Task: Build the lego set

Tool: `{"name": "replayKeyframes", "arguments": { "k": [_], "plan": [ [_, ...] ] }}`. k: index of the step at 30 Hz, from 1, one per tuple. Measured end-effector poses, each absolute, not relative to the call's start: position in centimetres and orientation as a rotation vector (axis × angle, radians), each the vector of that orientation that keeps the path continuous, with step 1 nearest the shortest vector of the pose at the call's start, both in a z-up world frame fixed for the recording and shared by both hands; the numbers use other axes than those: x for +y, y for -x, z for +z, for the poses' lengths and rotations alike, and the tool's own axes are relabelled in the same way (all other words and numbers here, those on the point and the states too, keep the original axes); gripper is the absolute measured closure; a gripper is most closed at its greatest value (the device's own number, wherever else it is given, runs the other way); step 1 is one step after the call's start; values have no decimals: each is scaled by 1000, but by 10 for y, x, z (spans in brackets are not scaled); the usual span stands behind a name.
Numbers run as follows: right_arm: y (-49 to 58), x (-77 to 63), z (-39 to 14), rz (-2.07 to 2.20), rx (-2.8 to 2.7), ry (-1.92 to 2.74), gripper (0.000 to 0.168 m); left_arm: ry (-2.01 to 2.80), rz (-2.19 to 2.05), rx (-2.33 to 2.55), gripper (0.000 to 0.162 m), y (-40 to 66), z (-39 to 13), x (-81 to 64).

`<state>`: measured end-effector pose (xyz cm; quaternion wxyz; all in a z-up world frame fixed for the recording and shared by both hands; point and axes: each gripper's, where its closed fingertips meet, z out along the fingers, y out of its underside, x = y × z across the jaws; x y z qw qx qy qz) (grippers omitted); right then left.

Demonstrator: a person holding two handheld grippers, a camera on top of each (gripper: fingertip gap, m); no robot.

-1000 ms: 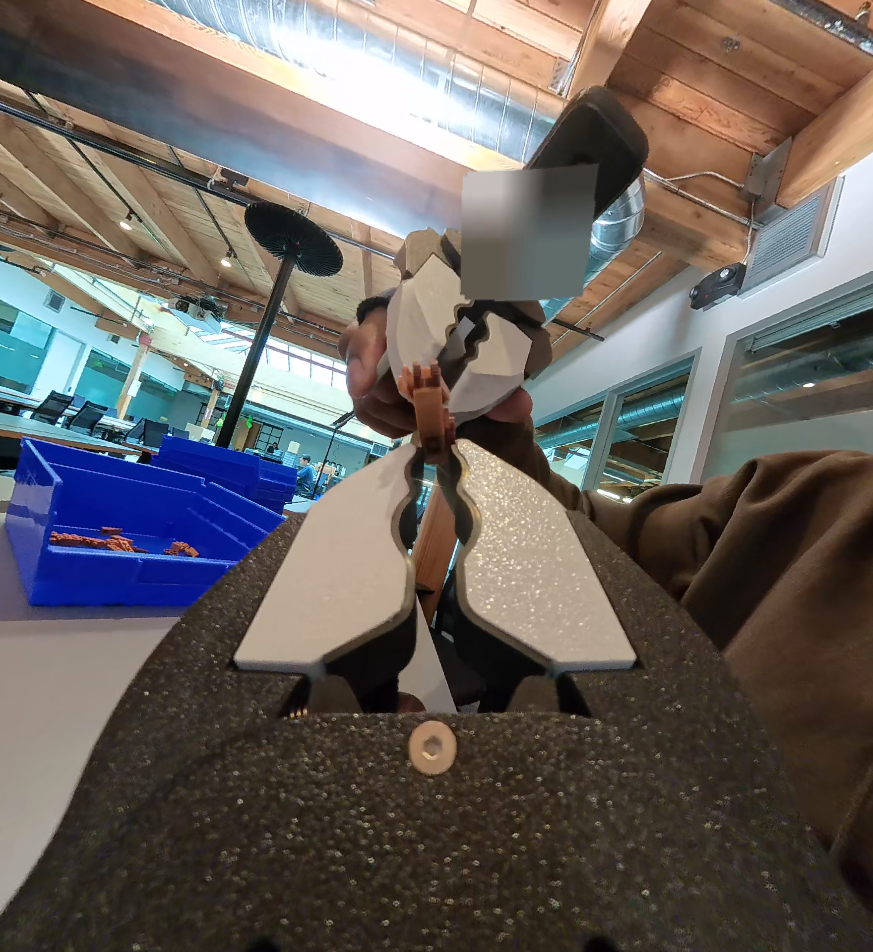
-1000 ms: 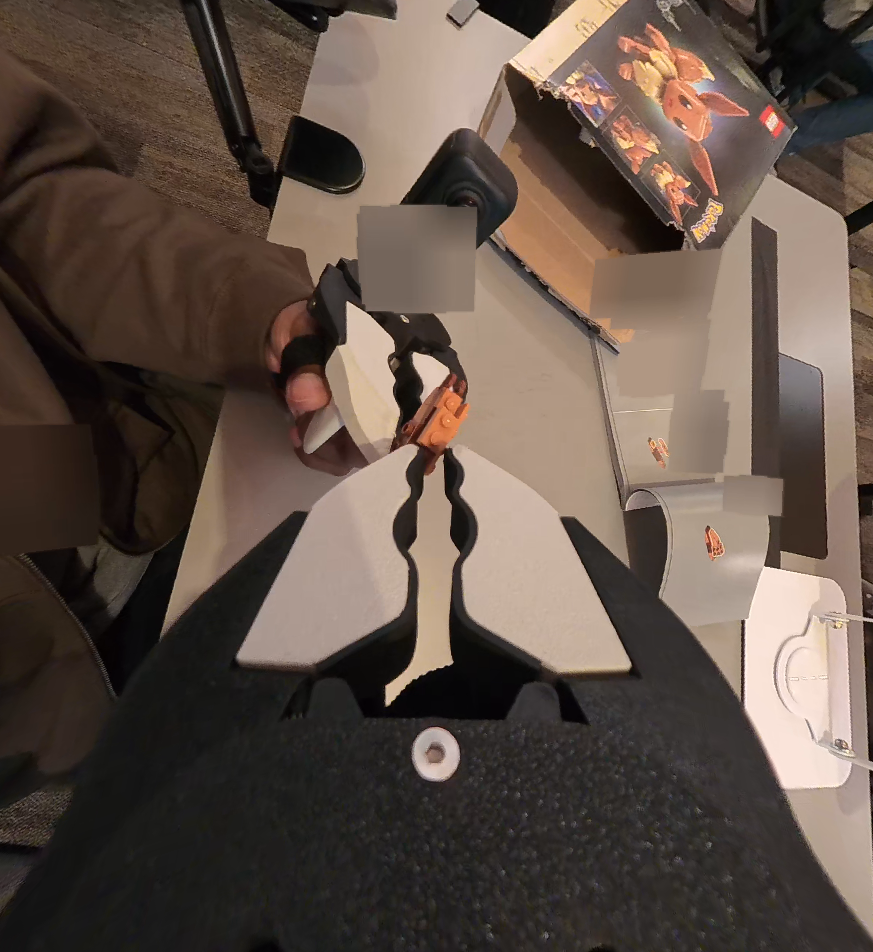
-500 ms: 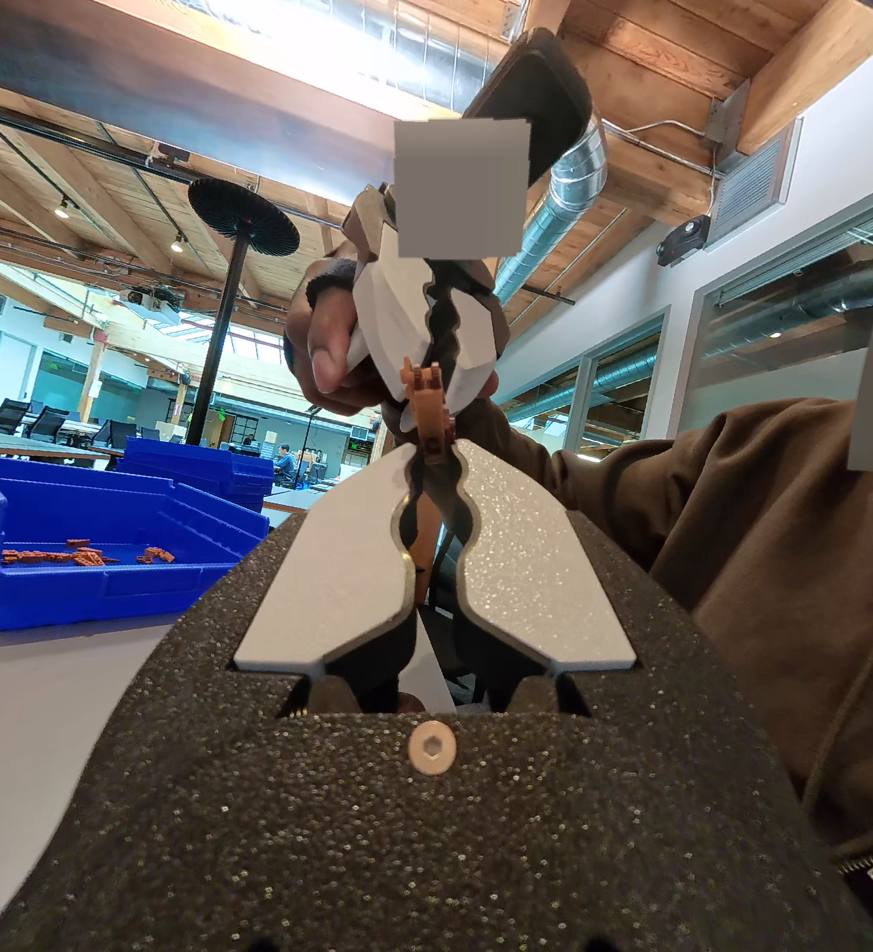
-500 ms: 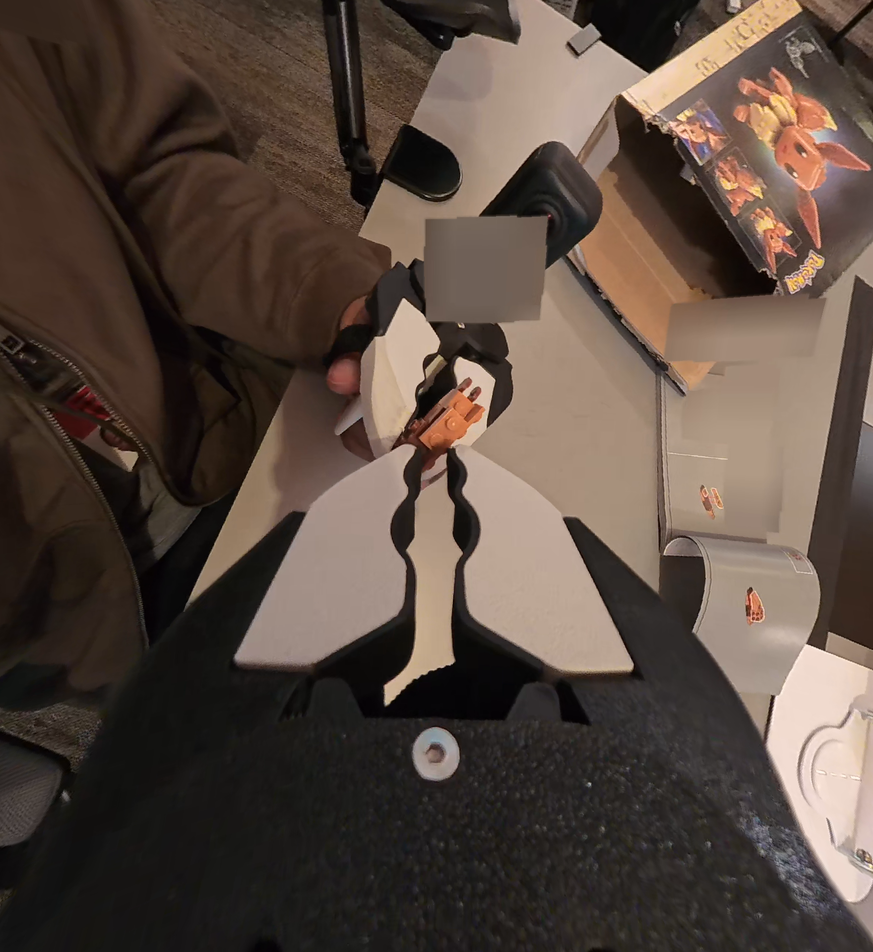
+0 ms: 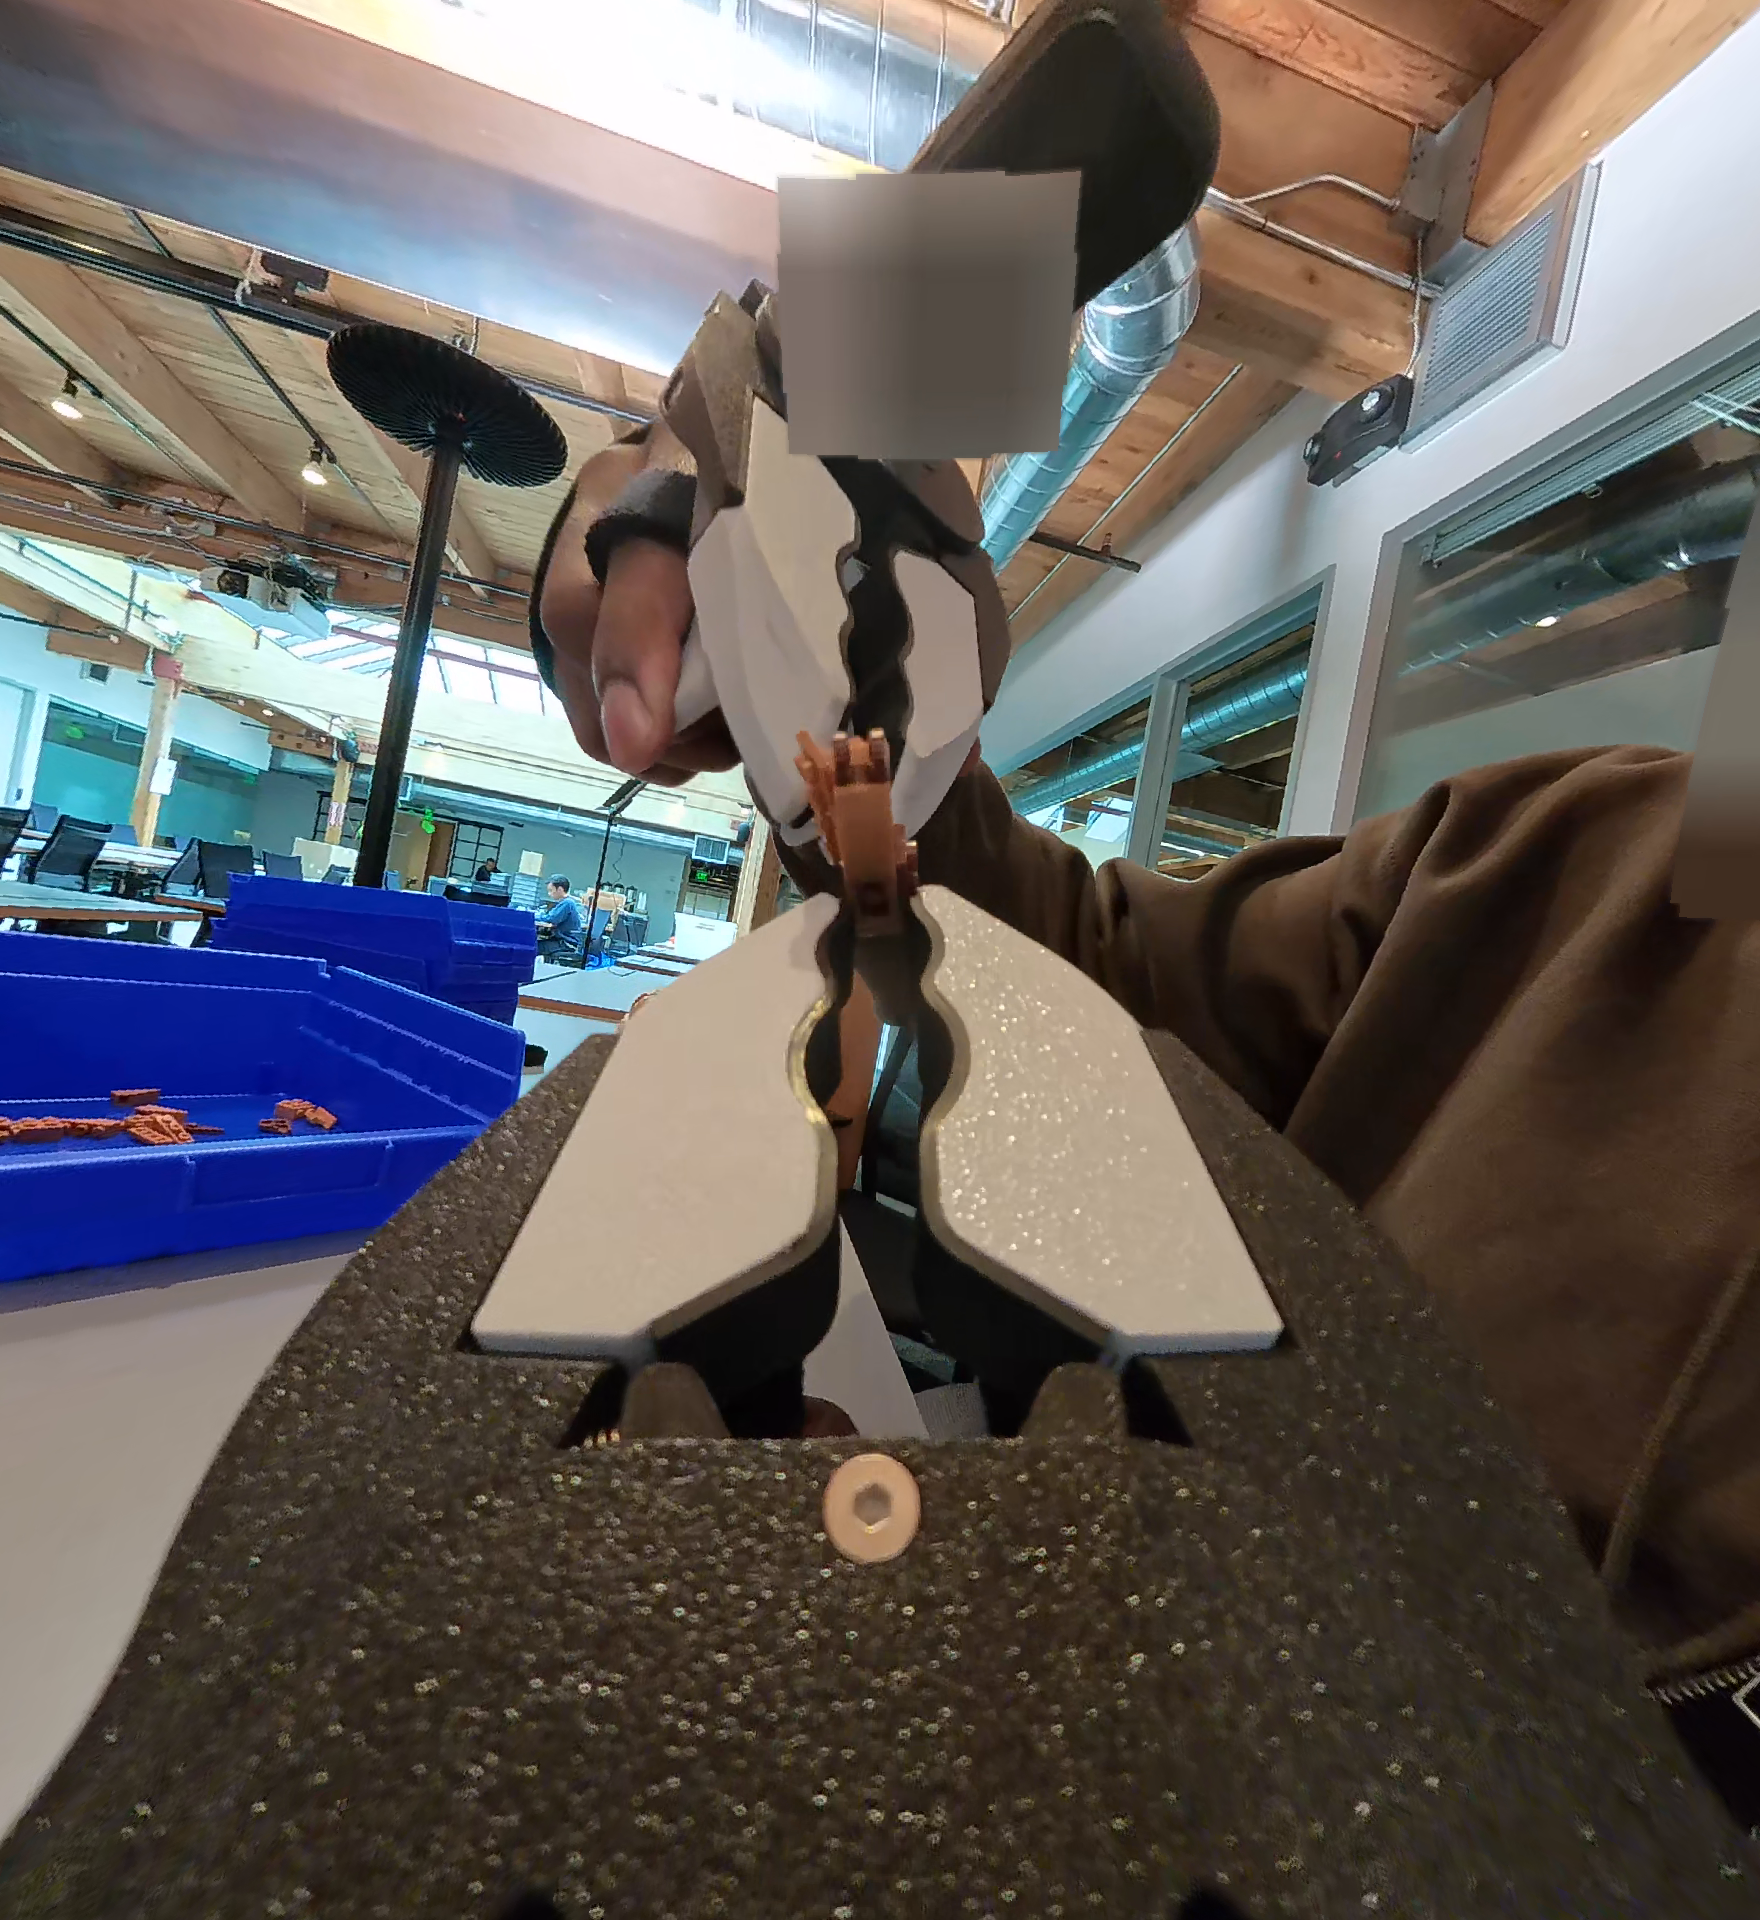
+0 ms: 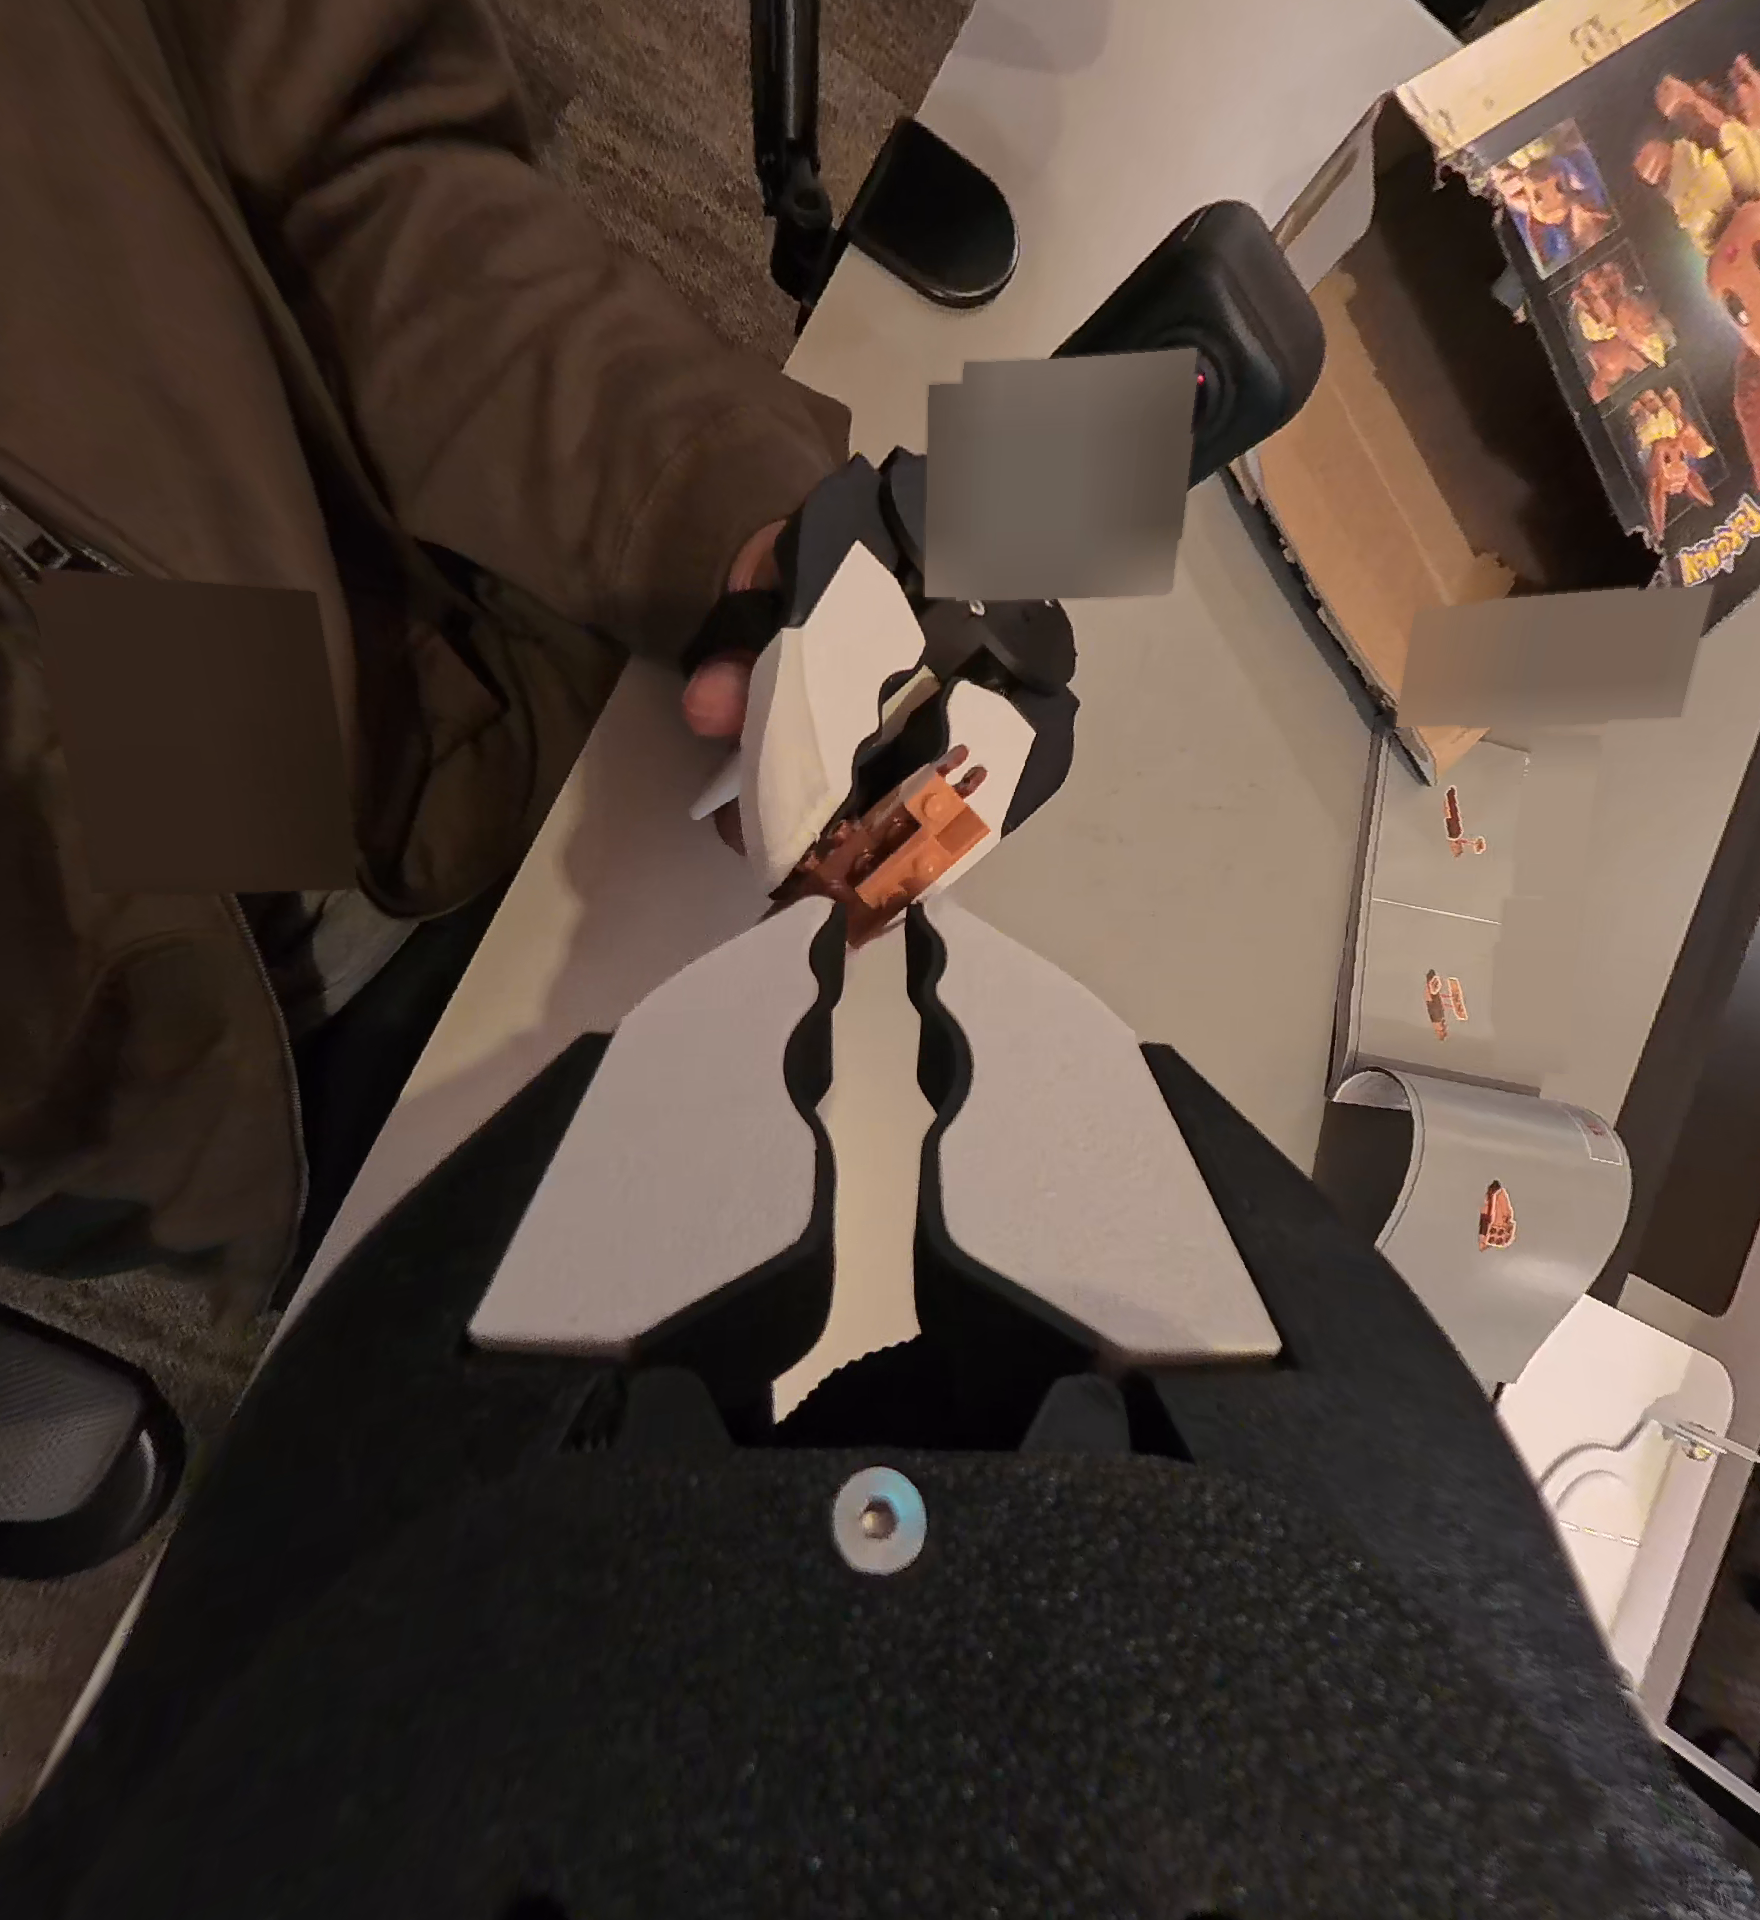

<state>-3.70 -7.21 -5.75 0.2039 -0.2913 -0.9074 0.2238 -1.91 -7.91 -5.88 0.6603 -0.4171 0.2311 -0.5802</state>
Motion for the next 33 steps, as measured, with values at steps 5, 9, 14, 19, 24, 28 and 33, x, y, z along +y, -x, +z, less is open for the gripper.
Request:
{"name": "replayKeyframes", "arguments": {
  "k": [5, 9, 14, 19, 24, 28, 33],
  "plan": [
    [34, -74, -59, 585, -2581, 775, 161, 948, -1315, 535, 153, 17, -60, -80],
    [34, -76, -59, 586, -2592, 765, 160, 955, -1316, 540, 152, 16, -61, -80],
    [32, -78, -58, 599, -2611, 739, 160, 965, -1316, 546, 152, 15, -62, -80],
    [31, -80, -59, 612, -2648, 734, 160, 978, -1314, 559, 152, 12, -64, -80],
    [35, -79, -60, 582, -2640, 739, 159, 985, -1308, 552, 153, 13, -64, -78],
    [36, -79, -61, 538, -2627, 742, 158, 994, -1287, 550, 153, 14, -65, -77],
    [33, -79, -63, 506, -2640, 744, 154, 1009, -1258, 557, 153, 14, -66, -75]
  ]
}}
